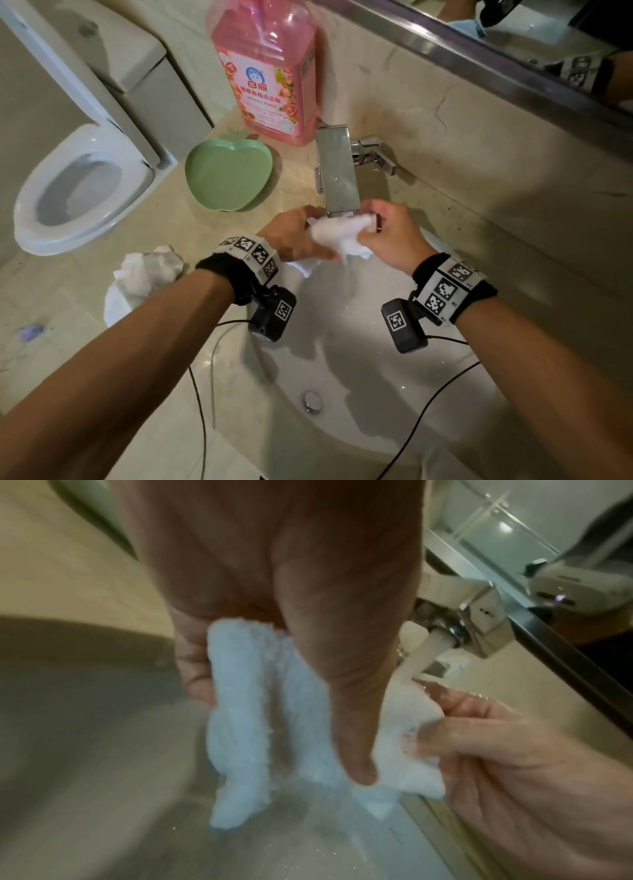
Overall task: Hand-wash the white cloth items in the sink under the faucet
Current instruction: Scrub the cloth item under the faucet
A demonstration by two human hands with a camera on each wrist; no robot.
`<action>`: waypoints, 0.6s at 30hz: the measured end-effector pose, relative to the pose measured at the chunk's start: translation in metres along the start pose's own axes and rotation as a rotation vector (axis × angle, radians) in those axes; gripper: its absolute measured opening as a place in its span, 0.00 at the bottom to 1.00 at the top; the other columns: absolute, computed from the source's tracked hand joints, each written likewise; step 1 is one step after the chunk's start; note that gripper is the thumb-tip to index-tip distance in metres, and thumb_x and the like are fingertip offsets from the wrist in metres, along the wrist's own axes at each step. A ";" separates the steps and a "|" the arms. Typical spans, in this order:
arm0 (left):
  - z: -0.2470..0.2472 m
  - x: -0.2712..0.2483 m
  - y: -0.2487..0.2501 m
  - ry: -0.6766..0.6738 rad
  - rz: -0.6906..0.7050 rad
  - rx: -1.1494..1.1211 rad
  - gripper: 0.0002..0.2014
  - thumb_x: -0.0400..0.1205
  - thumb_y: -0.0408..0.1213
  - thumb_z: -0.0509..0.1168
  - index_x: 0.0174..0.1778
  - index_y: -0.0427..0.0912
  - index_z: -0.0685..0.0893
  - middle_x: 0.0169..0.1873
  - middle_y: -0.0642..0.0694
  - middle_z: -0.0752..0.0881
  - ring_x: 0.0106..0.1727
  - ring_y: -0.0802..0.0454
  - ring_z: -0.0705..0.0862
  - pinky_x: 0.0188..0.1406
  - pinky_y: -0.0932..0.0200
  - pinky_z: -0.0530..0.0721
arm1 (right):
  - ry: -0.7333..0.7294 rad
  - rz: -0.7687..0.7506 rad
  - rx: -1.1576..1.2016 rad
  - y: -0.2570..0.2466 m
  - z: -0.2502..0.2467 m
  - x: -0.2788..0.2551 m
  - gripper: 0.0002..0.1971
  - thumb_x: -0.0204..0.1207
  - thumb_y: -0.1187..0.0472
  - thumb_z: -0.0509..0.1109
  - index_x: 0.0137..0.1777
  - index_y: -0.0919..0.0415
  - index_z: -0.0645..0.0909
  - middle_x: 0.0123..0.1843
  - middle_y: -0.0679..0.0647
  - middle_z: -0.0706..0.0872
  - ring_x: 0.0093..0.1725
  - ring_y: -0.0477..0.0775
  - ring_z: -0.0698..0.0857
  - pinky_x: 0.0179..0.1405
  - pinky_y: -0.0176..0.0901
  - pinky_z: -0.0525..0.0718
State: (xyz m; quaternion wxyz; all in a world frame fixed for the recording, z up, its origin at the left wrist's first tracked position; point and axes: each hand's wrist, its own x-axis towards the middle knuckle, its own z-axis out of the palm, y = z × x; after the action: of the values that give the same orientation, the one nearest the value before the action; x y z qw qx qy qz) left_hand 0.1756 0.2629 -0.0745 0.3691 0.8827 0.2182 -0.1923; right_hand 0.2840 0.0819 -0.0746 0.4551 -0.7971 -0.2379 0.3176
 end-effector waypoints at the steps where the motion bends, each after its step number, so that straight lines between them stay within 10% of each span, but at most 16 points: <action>1: 0.003 0.003 0.005 0.000 0.001 0.071 0.35 0.66 0.57 0.80 0.68 0.51 0.80 0.52 0.54 0.86 0.49 0.54 0.83 0.47 0.62 0.76 | 0.014 -0.026 -0.013 0.000 0.000 -0.001 0.25 0.67 0.74 0.71 0.42 0.35 0.83 0.43 0.41 0.90 0.41 0.50 0.88 0.40 0.43 0.90; 4: 0.004 0.005 0.015 -0.011 0.005 0.291 0.21 0.76 0.54 0.72 0.59 0.45 0.84 0.51 0.45 0.89 0.50 0.45 0.86 0.44 0.58 0.77 | 0.001 -0.061 -0.019 -0.001 -0.003 -0.003 0.27 0.66 0.75 0.70 0.37 0.33 0.85 0.39 0.32 0.89 0.33 0.38 0.83 0.27 0.30 0.78; 9: 0.004 -0.005 0.012 0.059 0.193 0.331 0.22 0.79 0.44 0.68 0.69 0.41 0.78 0.57 0.39 0.87 0.57 0.37 0.85 0.52 0.50 0.83 | -0.194 0.077 -0.007 -0.003 -0.006 -0.004 0.24 0.62 0.72 0.82 0.53 0.47 0.82 0.57 0.55 0.88 0.55 0.56 0.88 0.52 0.47 0.87; 13: 0.002 -0.013 0.007 0.148 0.343 0.256 0.24 0.76 0.33 0.69 0.69 0.38 0.73 0.54 0.36 0.83 0.51 0.36 0.85 0.42 0.52 0.77 | -0.337 0.194 -0.016 -0.007 0.011 -0.001 0.44 0.58 0.53 0.90 0.75 0.53 0.74 0.63 0.48 0.84 0.61 0.46 0.85 0.50 0.38 0.85; 18: -0.003 -0.019 0.009 0.157 0.340 0.263 0.33 0.73 0.34 0.73 0.74 0.40 0.70 0.55 0.40 0.77 0.45 0.44 0.80 0.42 0.51 0.79 | -0.389 0.311 -0.009 -0.014 0.033 0.006 0.33 0.63 0.61 0.87 0.60 0.48 0.69 0.56 0.49 0.84 0.50 0.57 0.91 0.39 0.50 0.91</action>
State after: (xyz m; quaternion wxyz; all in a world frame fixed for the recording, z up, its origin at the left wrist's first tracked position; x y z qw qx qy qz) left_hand 0.1649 0.2547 -0.0575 0.2598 0.9596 0.0673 -0.0848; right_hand 0.2630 0.1107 -0.0767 0.3428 -0.7501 -0.1971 0.5301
